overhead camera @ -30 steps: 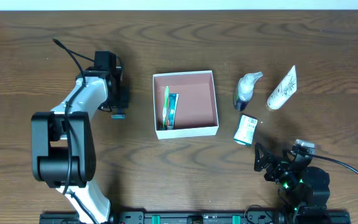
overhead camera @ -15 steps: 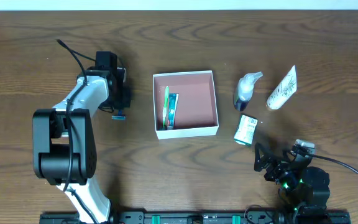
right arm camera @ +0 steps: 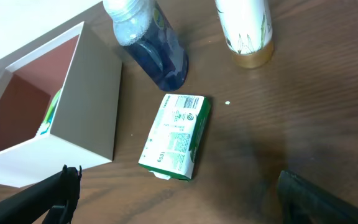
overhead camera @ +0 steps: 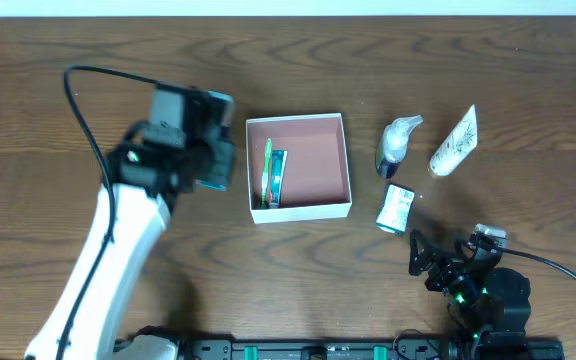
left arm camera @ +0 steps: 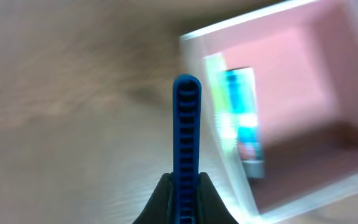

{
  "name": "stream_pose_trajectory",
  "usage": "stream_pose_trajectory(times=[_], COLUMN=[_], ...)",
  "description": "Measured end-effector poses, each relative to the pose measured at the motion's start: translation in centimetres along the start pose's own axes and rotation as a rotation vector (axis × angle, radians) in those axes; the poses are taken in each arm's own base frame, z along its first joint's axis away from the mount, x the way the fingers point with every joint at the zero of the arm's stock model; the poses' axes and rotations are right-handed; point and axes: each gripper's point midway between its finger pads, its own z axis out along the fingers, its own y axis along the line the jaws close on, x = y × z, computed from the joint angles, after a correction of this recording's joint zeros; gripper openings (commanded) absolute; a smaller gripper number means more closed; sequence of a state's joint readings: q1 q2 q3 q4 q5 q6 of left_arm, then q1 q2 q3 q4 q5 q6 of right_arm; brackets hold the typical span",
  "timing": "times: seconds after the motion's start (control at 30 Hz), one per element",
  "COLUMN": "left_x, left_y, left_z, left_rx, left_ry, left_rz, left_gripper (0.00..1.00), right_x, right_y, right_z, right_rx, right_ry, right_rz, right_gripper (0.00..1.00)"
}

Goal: Pack container
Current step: 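Place the blue razor into the box and release it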

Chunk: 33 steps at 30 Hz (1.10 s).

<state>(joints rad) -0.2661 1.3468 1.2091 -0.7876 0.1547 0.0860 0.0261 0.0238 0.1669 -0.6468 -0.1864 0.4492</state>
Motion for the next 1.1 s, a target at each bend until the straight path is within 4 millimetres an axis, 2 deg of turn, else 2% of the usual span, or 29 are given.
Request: stream_pose_trajectory(times=[0.03,0.13,0.2,0.3,0.43,0.63,0.77,0.83,0.9,1.0,1.1], left_x=[-0.2,-0.2,-0.1,-0.9,-1.4,1.6,3.6,4.4,4.6,4.3,4.1], left_y=[-1.8,-4.9,-6.1,-7.3,-7.6,-5.7,-5.0,-4.8,-4.7,-4.6,-4.6], left_z=[-0.6,-0.8,-0.4,1.0,4.7,11.2,13.9,14.7,15.0,14.8,13.9], left_rx=[0.031,0.069,0.079,0.087,0.072,-0.050,-0.102,-0.118,-0.128,-0.136,-0.136], left_ry=[-0.020,-0.033,-0.026,-0.042,-0.011,0.153,0.229,0.255,0.261,0.246,0.237], left_rz=[0.057,0.152,0.190,0.183,0.104,-0.088,-0.159,-0.184,-0.205,-0.223,-0.242], left_gripper=[0.06,0.06,0.06,0.06,0.06,0.06,0.06,0.07,0.17,0.44,0.53], right_x=[0.0,0.0,0.0,0.0,0.0,0.0,0.0,0.0,0.0,0.0,0.0], right_y=[0.0,0.0,0.0,0.0,0.0,0.0,0.0,0.0,0.0,0.0,0.0], right_z=[0.0,0.0,0.0,0.0,0.0,0.0,0.0,0.0,0.0,0.0,0.0], right_rx=[0.000,0.000,0.000,0.000,0.000,0.000,0.000,0.000,0.000,0.000,0.000], right_ry=[0.000,0.000,0.000,0.000,0.000,0.000,0.000,0.000,0.000,0.000,0.000], right_rz=[0.000,0.000,0.000,0.000,0.000,0.000,0.000,0.000,0.000,0.000,0.000], right_gripper=[0.99,0.99,0.99,0.99,0.99,0.99,0.99,0.99,0.99,0.99,0.99])
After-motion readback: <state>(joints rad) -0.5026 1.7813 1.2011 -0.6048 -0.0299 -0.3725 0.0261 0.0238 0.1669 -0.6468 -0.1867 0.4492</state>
